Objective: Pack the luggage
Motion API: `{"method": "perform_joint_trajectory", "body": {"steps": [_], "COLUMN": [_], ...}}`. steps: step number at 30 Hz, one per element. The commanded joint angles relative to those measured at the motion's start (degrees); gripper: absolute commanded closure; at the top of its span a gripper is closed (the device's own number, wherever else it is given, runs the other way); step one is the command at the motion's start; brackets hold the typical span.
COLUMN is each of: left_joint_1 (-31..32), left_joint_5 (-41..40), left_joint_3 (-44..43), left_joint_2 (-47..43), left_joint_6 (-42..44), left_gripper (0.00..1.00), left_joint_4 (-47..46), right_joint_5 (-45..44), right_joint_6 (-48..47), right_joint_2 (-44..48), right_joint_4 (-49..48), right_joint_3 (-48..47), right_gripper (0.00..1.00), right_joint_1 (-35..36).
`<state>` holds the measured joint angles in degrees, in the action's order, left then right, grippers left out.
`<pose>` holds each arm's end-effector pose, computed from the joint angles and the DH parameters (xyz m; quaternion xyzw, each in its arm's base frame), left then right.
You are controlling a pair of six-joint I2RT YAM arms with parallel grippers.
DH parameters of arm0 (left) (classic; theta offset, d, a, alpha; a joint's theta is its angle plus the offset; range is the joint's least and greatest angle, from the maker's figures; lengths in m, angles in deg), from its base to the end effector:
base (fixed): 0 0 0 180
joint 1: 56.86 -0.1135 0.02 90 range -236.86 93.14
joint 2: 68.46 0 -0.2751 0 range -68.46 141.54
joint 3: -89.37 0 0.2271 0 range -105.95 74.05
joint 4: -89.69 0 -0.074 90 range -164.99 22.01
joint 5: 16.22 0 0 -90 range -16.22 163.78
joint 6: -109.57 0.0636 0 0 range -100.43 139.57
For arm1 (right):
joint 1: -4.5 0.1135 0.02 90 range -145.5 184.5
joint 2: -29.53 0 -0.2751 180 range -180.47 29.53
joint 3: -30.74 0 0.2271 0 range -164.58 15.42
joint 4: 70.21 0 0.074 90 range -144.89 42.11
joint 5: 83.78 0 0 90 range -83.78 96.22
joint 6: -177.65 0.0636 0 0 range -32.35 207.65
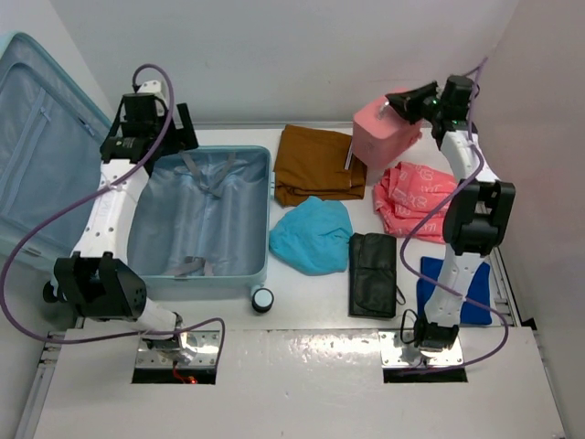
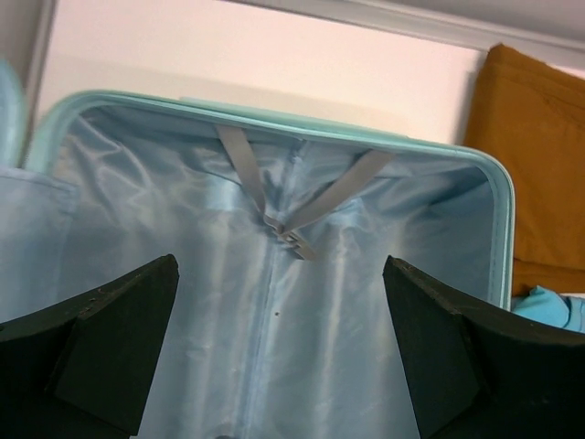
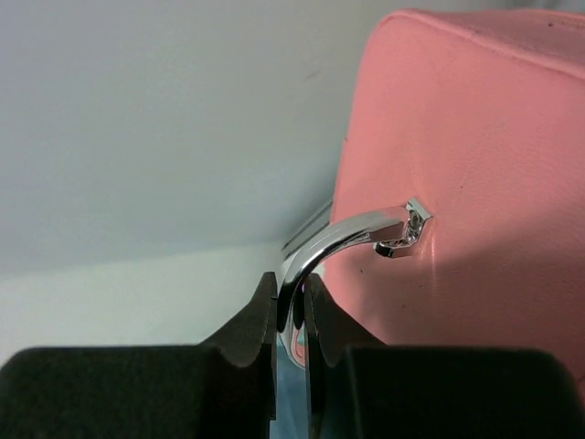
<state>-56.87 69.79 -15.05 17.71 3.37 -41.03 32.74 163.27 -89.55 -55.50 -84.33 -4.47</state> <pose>0.3351 0.0045 0.3883 -0.1396 0.8589 -0.0393 0.4913 0.5025 -0.0506 0.2960 0.4335 0.6751 0.4673 0.3715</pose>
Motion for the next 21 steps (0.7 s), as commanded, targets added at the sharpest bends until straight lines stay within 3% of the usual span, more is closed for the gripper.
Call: {"method": "perform_joint_trajectory", "body": {"steps": [1,9,21], "left_joint_1": [-2.9,-10.4,-21.8], "left_joint_5": [2.7,11.5,18.5], "left_joint_3": [-1.3,1.7,6.6], "left_joint_2": [-4.0,-8.6,-15.0], "left_joint_6": [1.4,2.5,0.6], "left_gripper": [0.0,0.0,0.0], "left_joint_4": [-1.8,-3.4,-4.5], "right_joint_5": [11.0,19.7,23.9], "right_joint_6": [2.1,-0.6,-1.3], "right_joint_2": [6.9,1.0,-7.6], "right_joint_4": [-11.1,-11.5,-20.1], "right_joint_3": [-9.3,-24.8,-29.3], "right_gripper": [1.0,1.0,1.0], "right_joint_1": [4.6,15.0,34.7]}}
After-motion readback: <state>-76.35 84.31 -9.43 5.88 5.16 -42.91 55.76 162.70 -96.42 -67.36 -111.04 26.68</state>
